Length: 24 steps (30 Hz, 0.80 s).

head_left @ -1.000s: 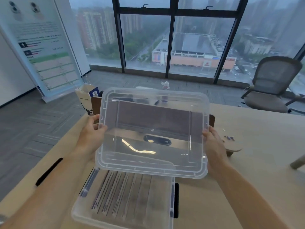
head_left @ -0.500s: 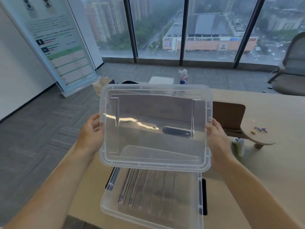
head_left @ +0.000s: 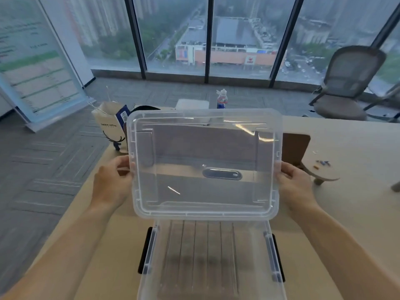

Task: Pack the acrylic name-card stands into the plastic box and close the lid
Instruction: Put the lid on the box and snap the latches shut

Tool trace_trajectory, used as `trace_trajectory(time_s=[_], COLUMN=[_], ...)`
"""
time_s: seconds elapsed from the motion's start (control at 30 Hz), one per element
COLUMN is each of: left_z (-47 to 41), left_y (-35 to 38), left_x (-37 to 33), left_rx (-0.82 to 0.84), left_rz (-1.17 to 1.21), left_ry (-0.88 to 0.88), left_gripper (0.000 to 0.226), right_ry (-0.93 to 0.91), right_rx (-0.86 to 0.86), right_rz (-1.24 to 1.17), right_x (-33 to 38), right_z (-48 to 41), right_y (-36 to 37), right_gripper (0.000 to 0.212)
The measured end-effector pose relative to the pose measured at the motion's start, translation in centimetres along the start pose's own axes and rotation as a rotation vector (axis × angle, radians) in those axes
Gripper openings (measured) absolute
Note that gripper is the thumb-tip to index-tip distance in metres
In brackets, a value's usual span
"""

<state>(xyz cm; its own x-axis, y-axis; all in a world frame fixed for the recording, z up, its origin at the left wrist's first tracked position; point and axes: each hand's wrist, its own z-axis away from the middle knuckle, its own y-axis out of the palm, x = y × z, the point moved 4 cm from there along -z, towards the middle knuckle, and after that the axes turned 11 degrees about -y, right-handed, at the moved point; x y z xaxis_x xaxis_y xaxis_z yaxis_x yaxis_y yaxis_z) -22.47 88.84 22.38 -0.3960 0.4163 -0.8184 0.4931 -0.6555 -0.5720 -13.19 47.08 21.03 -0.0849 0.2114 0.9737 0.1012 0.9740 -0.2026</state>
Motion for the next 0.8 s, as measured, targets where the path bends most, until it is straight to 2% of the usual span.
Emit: trace_trajectory(time_s=[0.2,0.3,0.4,0.53,0.6,0.73,0.8], left_z=[-0.4,0.0,0.3,0.8,0.9,0.5,0.6], left_y=[-0.6,-0.9,-0.6,0.0,0.3,0.8,0.8], left_x=[-0.5,-0.9,-1.4,-0.6,-0.1,1.1,1.5], left_rx=[-0.029,-0.048,-0.059,-0.043,0.012,0.153,0.215], left_rz=[0.008,-0.002,-0.066,-0.088,-0.019,0.093,0.221], left_ry=[0.087,0.132,0.147,0.167,0.136,0.057,0.004], left_gripper=[0.011,0.024,0.013,0.009,0.008,0.021,0.021], right_ry=[-0.044,-0.128,-0.218,-0.215,-0.184,-0.168,-0.156], right_rx=[-0.063,-0.08,-0.091,-0.035,-0.001,0.032,0.047], right_rz=[0.141,0.223,0.385,0.242,0.165,0.07,0.026], right_x=[-0.7,0.2,0.5,0.2,-0.1,-1.2,-1.9], right_z=[0.3,0.0,-0.1,0.1,0.3,0.3,0.4], right_y=[-0.3,-0.5,-1.2,-1.9,-2.2,-3.2,-4.0], right_gripper=[0.029,0.025,0.03,0.026,0.023,0.021,0.018])
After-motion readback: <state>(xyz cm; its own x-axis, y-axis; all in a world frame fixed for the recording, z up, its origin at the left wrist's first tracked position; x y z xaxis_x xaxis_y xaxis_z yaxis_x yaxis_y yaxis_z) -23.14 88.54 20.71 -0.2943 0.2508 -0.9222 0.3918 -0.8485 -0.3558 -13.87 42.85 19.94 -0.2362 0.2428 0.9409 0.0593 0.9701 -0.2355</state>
